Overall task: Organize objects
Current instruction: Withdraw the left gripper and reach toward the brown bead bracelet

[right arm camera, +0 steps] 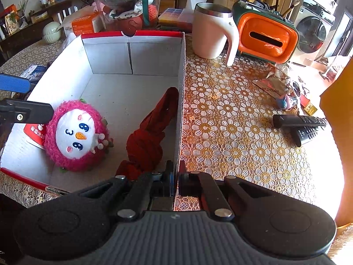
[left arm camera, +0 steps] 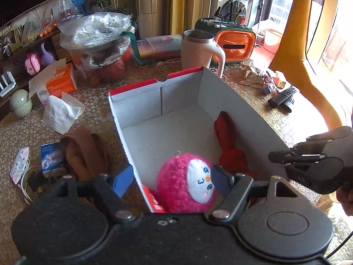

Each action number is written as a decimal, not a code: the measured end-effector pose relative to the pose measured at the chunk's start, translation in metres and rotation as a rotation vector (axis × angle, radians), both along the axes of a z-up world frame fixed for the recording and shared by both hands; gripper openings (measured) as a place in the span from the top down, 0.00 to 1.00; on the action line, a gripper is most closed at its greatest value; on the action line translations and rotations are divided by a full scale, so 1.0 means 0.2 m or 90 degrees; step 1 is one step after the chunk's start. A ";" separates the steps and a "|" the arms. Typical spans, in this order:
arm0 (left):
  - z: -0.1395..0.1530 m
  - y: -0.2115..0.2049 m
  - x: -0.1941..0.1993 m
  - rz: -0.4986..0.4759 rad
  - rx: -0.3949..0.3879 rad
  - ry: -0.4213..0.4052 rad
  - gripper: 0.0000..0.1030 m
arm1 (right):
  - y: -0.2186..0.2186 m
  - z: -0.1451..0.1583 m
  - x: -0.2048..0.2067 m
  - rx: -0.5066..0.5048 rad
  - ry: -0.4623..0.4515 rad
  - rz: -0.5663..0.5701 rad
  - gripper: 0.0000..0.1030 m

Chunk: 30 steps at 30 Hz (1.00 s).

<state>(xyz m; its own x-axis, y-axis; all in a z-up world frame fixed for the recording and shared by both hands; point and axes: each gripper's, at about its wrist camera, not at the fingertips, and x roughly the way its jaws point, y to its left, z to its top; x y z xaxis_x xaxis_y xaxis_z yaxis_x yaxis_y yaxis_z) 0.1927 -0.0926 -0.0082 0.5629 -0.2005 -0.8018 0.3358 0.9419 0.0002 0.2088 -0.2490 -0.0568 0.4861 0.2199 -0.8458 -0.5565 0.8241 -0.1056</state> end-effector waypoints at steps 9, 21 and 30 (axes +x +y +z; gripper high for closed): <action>-0.04 0.40 -0.03 0.101 0.033 -0.009 0.19 | 0.00 -0.01 0.01 -0.005 0.001 -0.001 0.97; -0.17 0.73 -0.06 0.159 0.029 -0.029 0.02 | 0.01 -0.01 0.02 -0.012 0.005 -0.006 0.97; -0.32 0.85 -0.01 0.190 0.050 -0.021 0.02 | 0.02 -0.02 0.03 -0.016 0.011 -0.010 0.97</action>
<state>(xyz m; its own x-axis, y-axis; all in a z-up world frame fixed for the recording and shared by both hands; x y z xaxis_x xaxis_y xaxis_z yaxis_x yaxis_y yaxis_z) 0.1907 0.0778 -0.0727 0.6140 0.0403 -0.7883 0.0425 0.9956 0.0840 0.2150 -0.2455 -0.0608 0.4741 0.1908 -0.8596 -0.5456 0.8299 -0.1167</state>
